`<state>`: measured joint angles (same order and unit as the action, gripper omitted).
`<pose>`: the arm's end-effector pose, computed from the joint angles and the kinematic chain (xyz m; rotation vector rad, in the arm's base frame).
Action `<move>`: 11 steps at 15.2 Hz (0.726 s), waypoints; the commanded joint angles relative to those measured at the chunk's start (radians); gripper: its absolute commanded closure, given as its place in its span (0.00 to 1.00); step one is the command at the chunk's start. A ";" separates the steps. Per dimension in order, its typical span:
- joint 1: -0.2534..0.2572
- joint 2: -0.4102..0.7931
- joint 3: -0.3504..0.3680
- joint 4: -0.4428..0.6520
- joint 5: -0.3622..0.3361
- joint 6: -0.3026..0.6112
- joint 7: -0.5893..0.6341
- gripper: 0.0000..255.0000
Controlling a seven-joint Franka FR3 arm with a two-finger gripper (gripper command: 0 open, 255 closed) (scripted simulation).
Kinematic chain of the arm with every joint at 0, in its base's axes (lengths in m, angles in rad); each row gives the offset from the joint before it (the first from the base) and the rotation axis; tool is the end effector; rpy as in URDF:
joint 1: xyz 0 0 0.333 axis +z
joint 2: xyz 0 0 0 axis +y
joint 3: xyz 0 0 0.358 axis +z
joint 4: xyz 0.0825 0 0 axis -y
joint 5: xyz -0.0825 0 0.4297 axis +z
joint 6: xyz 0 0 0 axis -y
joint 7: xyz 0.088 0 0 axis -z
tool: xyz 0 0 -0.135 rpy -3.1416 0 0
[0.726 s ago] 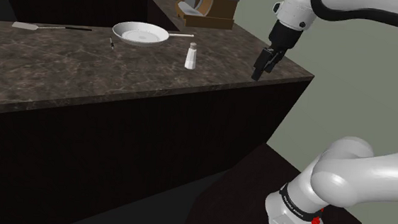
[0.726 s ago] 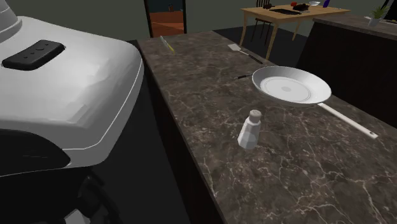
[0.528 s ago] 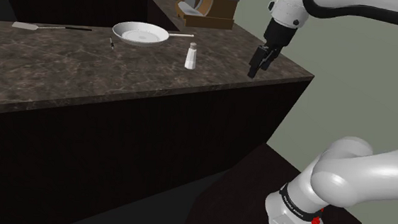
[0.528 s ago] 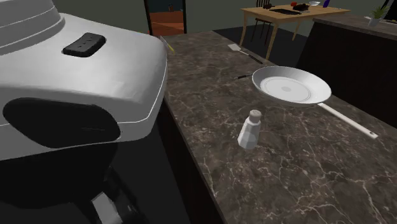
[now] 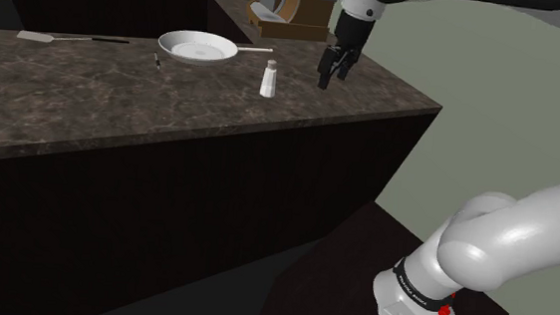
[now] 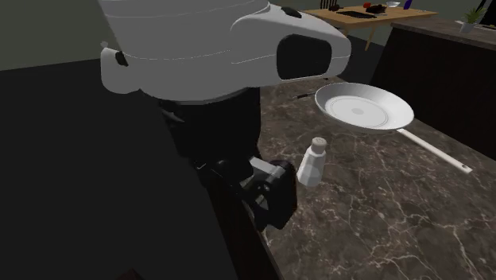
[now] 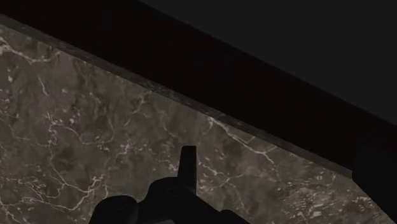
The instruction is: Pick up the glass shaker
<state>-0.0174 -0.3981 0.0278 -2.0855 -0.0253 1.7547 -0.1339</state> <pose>0.4705 0.0038 0.5981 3.0917 0.2265 0.1004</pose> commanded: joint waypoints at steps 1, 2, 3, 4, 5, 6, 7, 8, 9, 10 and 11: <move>0.002 0.094 0.007 0.080 -0.008 0.011 0.000 0.00; 0.002 0.135 0.009 0.119 -0.012 0.011 -0.001 0.00; 0.003 0.176 0.011 0.161 -0.016 0.009 -0.002 0.00; 0.003 0.218 0.013 0.204 -0.021 0.006 -0.004 0.00; 0.004 0.260 0.015 0.249 -0.026 0.002 -0.005 0.00; 0.005 0.303 0.017 0.295 -0.031 -0.004 -0.006 0.00; 0.006 0.345 0.019 0.344 -0.036 -0.011 -0.007 0.00; 0.008 0.389 0.021 0.394 -0.041 -0.020 -0.008 0.00; 0.010 0.433 0.023 0.447 -0.047 -0.030 -0.010 0.00; 0.012 0.478 0.025 0.503 -0.053 -0.042 -0.011 0.00; 0.014 0.524 0.026 0.562 -0.059 -0.057 -0.013 0.00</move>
<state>-0.0054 0.0810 0.0524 -1.5772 -0.0782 1.7082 -0.1452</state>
